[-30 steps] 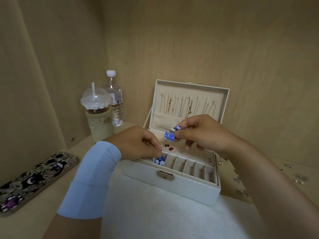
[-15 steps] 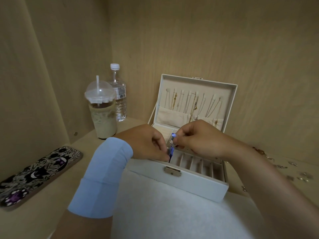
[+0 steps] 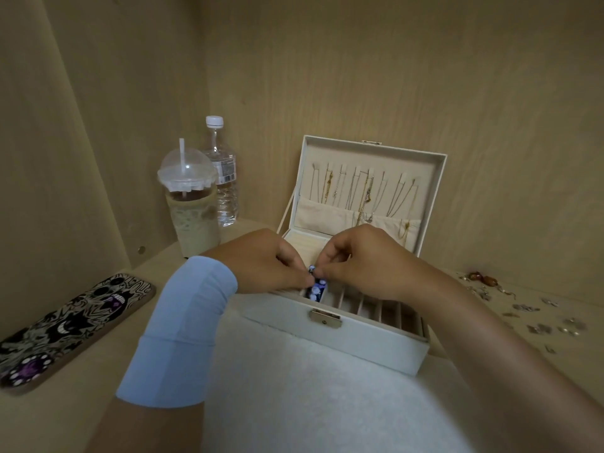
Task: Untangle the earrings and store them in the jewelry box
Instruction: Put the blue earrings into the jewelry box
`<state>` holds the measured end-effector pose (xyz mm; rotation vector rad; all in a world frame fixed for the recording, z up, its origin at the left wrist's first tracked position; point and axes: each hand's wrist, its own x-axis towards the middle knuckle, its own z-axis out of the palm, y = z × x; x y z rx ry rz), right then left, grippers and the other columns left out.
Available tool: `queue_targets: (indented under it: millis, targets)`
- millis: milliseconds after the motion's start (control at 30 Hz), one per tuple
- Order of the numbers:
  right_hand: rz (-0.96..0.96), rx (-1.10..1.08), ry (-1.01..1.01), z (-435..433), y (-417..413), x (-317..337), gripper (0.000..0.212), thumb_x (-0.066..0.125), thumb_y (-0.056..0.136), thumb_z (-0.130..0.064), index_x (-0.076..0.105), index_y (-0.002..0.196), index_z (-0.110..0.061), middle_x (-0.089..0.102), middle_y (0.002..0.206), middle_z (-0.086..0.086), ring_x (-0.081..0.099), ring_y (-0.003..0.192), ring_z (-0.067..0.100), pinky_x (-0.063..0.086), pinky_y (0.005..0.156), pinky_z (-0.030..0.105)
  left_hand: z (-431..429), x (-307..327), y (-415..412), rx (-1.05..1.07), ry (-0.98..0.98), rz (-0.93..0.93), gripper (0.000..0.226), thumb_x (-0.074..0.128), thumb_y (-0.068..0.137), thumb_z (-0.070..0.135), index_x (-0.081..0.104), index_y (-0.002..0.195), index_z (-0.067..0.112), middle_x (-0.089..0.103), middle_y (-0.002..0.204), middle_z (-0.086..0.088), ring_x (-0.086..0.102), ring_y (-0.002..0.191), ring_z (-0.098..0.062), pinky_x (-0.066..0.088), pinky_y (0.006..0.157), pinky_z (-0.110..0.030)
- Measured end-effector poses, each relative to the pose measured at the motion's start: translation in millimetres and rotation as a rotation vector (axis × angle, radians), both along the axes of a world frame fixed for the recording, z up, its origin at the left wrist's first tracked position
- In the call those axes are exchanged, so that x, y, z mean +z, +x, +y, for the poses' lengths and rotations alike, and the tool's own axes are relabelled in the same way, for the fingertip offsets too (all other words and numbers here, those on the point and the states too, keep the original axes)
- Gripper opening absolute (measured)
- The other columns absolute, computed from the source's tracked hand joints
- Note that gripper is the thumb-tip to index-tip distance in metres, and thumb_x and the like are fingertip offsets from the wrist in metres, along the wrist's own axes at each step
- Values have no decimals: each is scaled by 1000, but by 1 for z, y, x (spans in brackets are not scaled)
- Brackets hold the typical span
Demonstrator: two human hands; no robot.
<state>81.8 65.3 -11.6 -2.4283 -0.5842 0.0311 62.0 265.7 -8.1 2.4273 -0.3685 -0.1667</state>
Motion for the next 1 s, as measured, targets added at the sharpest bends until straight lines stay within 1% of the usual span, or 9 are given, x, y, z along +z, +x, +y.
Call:
queue_targets:
  millis: [167, 267, 333, 467, 600, 667, 733, 867, 1000]
  targets:
    - [19, 47, -40, 0, 0, -1, 16, 69, 92, -40, 81, 91, -30, 77, 85, -10, 70, 85, 8, 58, 86, 39, -1, -4, 3, 38, -25, -89, 6, 79, 79, 26, 77, 84, 30, 68, 72, 18, 59, 67, 6, 43, 66, -11]
    - [-21, 48, -17, -7, 2, 5, 8, 71, 91, -29, 80, 90, -29, 75, 86, -16, 66, 82, -4, 51, 76, 19, -5, -6, 2, -3, -18, -81, 8, 80, 79, 27, 80, 83, 33, 72, 76, 16, 62, 72, 6, 45, 68, -11]
    - [-46, 45, -1, -11, 3, 7, 4, 75, 87, -27, 78, 85, -29, 74, 81, -17, 64, 79, -5, 46, 72, 14, -7, -6, 2, -21, -13, -84, 7, 78, 81, 28, 81, 85, 33, 73, 79, 17, 64, 78, 5, 47, 72, -13]
    - [-12, 83, -62, -7, 0, 3, 3, 76, 86, -30, 80, 87, -30, 74, 81, -18, 66, 81, -2, 55, 79, 25, -2, -3, 2, 27, -35, -107, 10, 69, 89, 29, 78, 92, 28, 74, 90, 13, 64, 86, 1, 50, 81, -18]
    - [-82, 90, -160, 0, -1, -3, 7, 73, 88, -33, 79, 91, -30, 74, 85, -16, 66, 84, 0, 58, 84, 36, 1, -4, 3, 26, 5, -116, 4, 77, 82, 25, 79, 83, 27, 70, 71, 19, 59, 68, 8, 42, 61, -4]
    - [-98, 84, -163, -2, 0, -2, 9, 71, 89, -34, 79, 90, -29, 74, 85, -15, 66, 84, 2, 58, 84, 39, -2, -6, 4, 34, 9, -142, 4, 79, 80, 25, 79, 83, 28, 69, 69, 18, 58, 66, 8, 42, 62, -6]
    - [-109, 69, -134, -6, 0, 3, 10, 70, 89, -33, 78, 88, -28, 74, 84, -14, 67, 84, 4, 58, 84, 40, -7, -8, 7, 37, -10, -165, 6, 80, 79, 26, 79, 84, 29, 72, 76, 14, 62, 70, 4, 47, 69, -13]
    - [-80, 67, -104, -14, 0, 10, 11, 70, 90, -35, 78, 85, -30, 73, 84, -16, 66, 84, 2, 57, 86, 36, -17, -13, 9, 81, -24, -178, 12, 80, 78, 35, 74, 83, 27, 70, 74, 9, 55, 61, 1, 40, 59, -15]
    - [-44, 89, -190, -12, 0, 6, 12, 66, 92, -36, 78, 91, -32, 74, 87, -17, 66, 86, 0, 57, 87, 36, -15, -11, 6, 42, -20, -141, 12, 70, 88, 37, 79, 85, 29, 72, 79, 11, 62, 73, -3, 48, 70, -19]
